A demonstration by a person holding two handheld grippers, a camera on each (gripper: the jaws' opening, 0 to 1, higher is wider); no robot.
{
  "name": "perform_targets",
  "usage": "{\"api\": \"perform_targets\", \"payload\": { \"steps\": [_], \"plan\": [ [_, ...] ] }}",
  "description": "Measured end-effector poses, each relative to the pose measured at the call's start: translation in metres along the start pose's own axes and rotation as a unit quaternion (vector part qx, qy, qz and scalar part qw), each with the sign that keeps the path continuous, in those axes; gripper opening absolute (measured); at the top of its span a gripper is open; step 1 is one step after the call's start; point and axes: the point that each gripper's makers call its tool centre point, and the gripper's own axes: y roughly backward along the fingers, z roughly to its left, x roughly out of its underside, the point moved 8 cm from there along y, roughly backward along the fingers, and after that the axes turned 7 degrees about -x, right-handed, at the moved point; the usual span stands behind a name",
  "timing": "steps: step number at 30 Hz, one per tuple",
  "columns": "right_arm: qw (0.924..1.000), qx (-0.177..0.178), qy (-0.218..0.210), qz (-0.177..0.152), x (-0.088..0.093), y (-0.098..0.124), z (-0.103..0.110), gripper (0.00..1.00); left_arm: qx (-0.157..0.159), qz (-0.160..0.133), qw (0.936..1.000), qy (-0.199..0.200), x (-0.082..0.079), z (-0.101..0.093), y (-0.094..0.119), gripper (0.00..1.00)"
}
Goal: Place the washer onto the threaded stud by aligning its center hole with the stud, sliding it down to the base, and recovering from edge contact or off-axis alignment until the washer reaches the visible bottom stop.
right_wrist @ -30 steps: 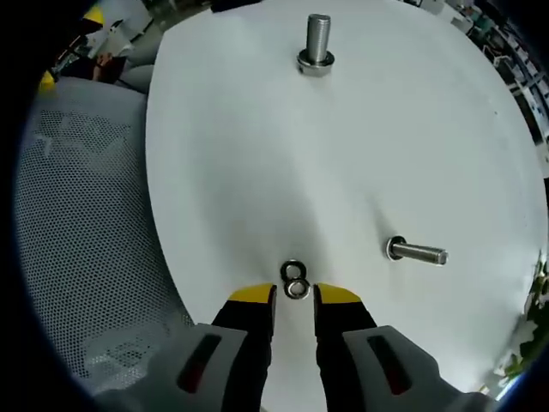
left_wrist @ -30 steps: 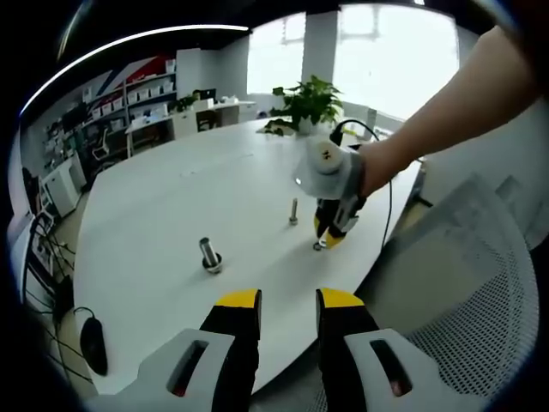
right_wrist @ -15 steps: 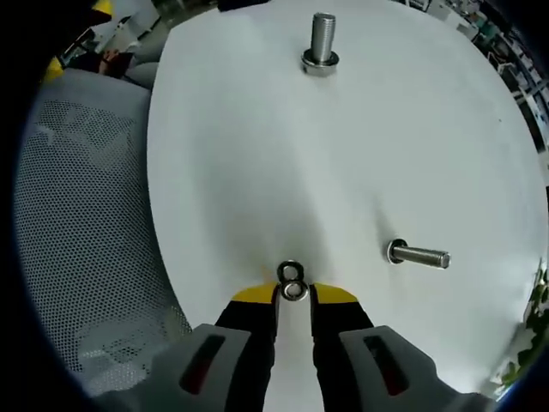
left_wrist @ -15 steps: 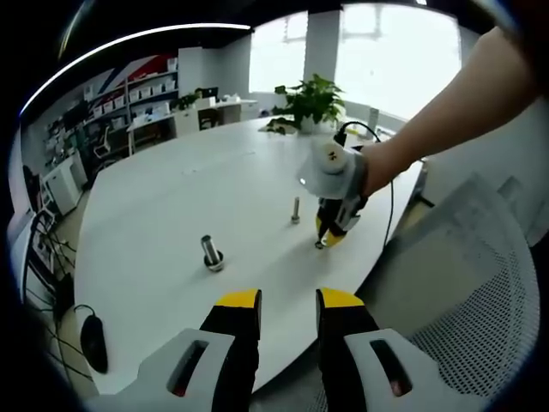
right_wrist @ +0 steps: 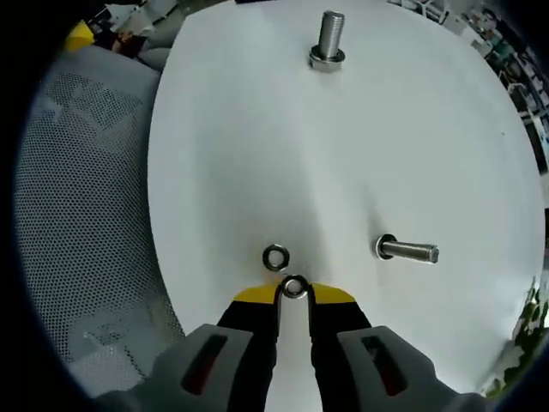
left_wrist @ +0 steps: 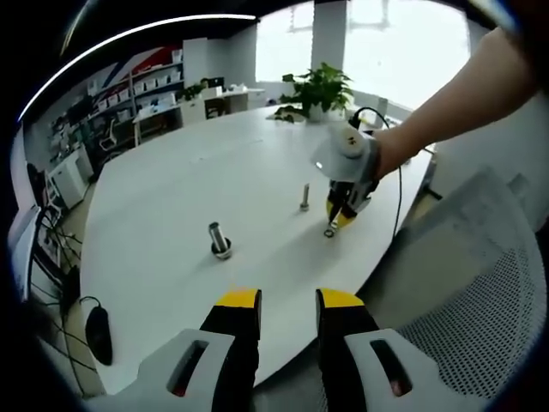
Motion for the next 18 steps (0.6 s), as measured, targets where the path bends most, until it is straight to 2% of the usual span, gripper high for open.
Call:
{"api": "perform_targets", "payload": {
  "steps": [5, 9, 14, 18],
  "plan": [
    [0.9999, -0.006, 0.0, -0.014, 0.001, 0.0, -0.001, 0.15, -0.01, 0.004, 0.9999, 0.007, 0.001, 0.003, 0.001, 0.24],
    [0.9995, 0.002, 0.03, 0.013, -0.003, -0.002, 0.002, 0.15, -0.02, 0.013, 0.9997, 0.007, 0.003, 0.004, 0.0, 0.24],
    [0.9981, 0.008, 0.041, 0.046, -0.009, -0.004, 0.003, 0.15, -0.036, 0.033, 0.9988, -0.003, 0.007, 0.005, -0.002, 0.25],
    [0.9977, -0.005, 0.033, 0.059, -0.011, -0.003, -0.002, 0.14, -0.048, 0.03, 0.9984, -0.001, 0.007, 0.008, 0.0, 0.25]
  ]
}}
